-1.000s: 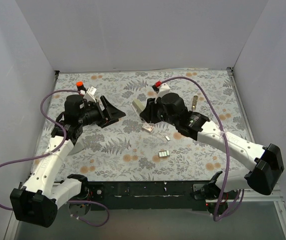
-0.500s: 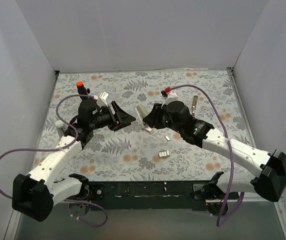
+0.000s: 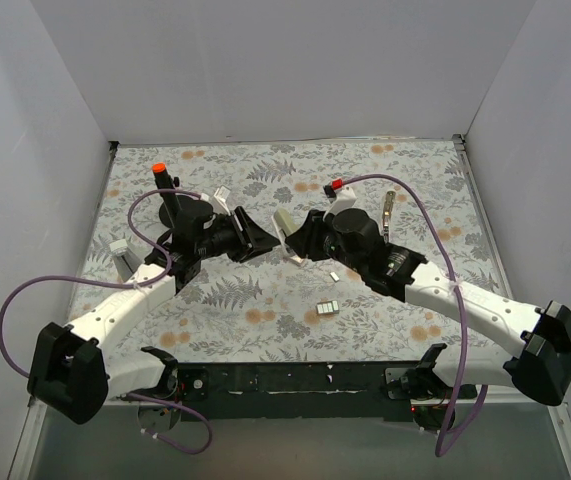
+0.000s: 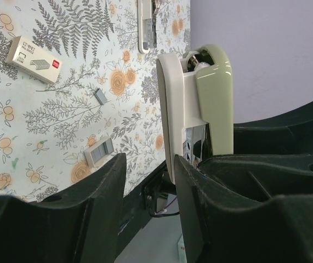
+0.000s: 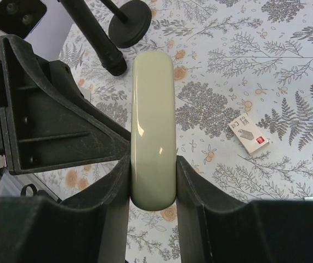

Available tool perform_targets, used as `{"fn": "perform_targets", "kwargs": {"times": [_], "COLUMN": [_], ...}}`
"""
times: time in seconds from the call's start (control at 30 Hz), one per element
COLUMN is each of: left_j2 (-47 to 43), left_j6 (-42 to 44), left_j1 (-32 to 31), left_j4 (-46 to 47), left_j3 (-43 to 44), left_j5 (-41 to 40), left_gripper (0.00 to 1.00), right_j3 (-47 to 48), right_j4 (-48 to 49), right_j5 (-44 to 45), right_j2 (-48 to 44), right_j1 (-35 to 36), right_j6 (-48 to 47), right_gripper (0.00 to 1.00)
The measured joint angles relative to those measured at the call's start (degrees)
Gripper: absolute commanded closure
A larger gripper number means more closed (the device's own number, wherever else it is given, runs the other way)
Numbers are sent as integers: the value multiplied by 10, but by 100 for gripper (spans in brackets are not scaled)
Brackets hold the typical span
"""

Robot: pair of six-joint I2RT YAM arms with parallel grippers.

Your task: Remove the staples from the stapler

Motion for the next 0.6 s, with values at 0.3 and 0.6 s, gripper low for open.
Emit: {"fn": "perform_targets", "kwargs": {"times": [0.3,0.6], "left_j2": [14,10], "left_j6": [-4,-20], "left_j1": [-10,-11], "left_j4": [4,2], "left_j3": [1,1], "left_j5": [-21,-31], "left_gripper": [60,55], "right_j3": [-2,-2], "right_j4": [0,5], "right_j5": [23,28], "right_j2": [10,15], "right_j1": [7,15], "right_j6": [-7,-4], "right_gripper": [99,99]}}
